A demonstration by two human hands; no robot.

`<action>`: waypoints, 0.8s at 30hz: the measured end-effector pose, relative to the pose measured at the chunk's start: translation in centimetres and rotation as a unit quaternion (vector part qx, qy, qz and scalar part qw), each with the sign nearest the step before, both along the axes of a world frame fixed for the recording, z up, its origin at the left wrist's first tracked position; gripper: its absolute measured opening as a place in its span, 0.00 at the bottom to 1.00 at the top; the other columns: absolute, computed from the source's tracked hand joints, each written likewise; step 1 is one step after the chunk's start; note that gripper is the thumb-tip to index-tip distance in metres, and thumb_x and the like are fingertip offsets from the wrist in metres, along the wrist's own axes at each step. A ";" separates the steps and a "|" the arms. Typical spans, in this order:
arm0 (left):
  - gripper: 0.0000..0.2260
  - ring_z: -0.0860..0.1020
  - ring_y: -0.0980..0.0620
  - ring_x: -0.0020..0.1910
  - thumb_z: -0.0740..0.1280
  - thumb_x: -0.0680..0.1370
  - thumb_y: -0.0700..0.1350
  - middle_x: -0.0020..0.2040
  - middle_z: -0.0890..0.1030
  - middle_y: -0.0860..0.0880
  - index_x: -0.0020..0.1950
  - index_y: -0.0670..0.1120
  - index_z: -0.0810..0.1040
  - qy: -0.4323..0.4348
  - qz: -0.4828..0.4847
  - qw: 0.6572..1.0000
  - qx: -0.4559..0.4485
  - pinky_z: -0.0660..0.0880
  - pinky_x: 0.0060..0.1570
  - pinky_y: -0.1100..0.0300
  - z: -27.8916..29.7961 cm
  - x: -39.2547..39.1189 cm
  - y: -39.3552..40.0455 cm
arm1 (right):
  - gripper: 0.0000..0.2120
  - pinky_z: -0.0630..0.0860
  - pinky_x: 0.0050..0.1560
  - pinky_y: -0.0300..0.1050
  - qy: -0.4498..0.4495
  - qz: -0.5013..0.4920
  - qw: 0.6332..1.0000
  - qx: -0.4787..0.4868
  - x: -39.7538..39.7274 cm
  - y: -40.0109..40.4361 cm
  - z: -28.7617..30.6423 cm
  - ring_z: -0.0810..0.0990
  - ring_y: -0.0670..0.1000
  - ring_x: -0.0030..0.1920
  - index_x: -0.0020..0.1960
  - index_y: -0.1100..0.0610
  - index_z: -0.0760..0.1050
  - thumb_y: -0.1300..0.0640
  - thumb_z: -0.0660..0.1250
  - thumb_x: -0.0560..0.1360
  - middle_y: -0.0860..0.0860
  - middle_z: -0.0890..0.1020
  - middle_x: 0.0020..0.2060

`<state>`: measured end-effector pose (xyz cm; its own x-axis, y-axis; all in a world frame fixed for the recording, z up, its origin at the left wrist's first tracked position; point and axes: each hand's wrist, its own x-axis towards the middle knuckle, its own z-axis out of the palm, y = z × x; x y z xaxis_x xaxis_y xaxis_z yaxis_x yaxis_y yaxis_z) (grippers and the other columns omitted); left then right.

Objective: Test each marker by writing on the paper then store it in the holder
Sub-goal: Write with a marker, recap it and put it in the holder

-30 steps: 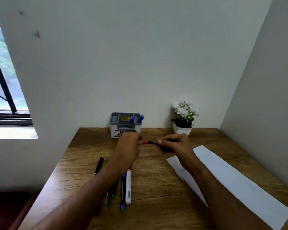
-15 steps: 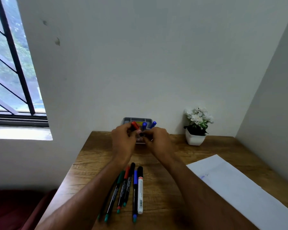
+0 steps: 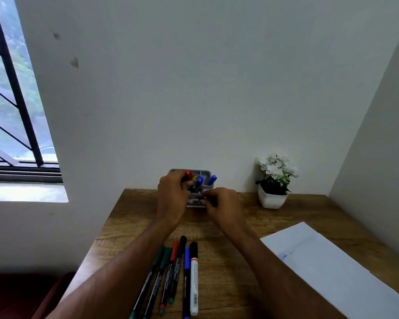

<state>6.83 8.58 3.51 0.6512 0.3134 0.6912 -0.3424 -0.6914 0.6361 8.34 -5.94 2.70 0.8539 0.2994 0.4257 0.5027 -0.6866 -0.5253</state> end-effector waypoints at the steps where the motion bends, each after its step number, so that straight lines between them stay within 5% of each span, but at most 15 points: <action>1: 0.11 0.80 0.59 0.44 0.67 0.75 0.30 0.47 0.84 0.49 0.51 0.43 0.83 0.010 -0.001 1.000 0.010 0.75 0.44 0.75 -0.1 0.0 -0.1 | 0.12 0.73 0.57 0.36 0.001 0.001 1.000 -0.002 0.0 0.0 0.0 0.83 0.48 0.54 0.61 0.56 0.83 0.59 0.70 0.79 0.52 0.86 0.56; 7: 0.11 0.75 0.62 0.42 0.68 0.75 0.34 0.49 0.85 0.48 0.55 0.44 0.83 0.068 0.006 0.997 0.040 0.68 0.37 0.79 -1.1 0.4 -0.4 | 0.12 0.71 0.49 0.32 0.017 0.013 1.000 -0.023 0.1 0.2 -0.7 0.81 0.45 0.48 0.62 0.54 0.82 0.57 0.68 0.80 0.51 0.86 0.53; 11: 0.12 0.80 0.57 0.47 0.69 0.76 0.34 0.52 0.84 0.46 0.58 0.44 0.82 0.084 0.006 0.996 0.038 0.67 0.41 0.83 -1.8 0.7 -0.4 | 0.12 0.64 0.41 0.24 0.018 0.022 0.999 -0.036 -0.1 -0.1 -1.1 0.75 0.41 0.43 0.62 0.54 0.82 0.58 0.68 0.80 0.50 0.86 0.52; 24: 0.11 0.76 0.65 0.46 0.70 0.75 0.38 0.51 0.84 0.53 0.57 0.47 0.82 0.090 0.024 0.995 0.023 0.68 0.41 0.79 -3.7 -4.0 -1.0 | 0.08 0.76 0.48 0.30 0.060 0.020 0.998 0.002 -2.7 -2.1 -2.1 0.80 0.40 0.46 0.56 0.54 0.84 0.59 0.72 0.77 0.47 0.86 0.50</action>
<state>2.84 7.53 -0.21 0.7515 0.3178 0.5781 -0.1918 -0.7332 0.6523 5.63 -8.09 0.56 0.8861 0.3325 0.3230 0.4631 -0.6657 -0.5851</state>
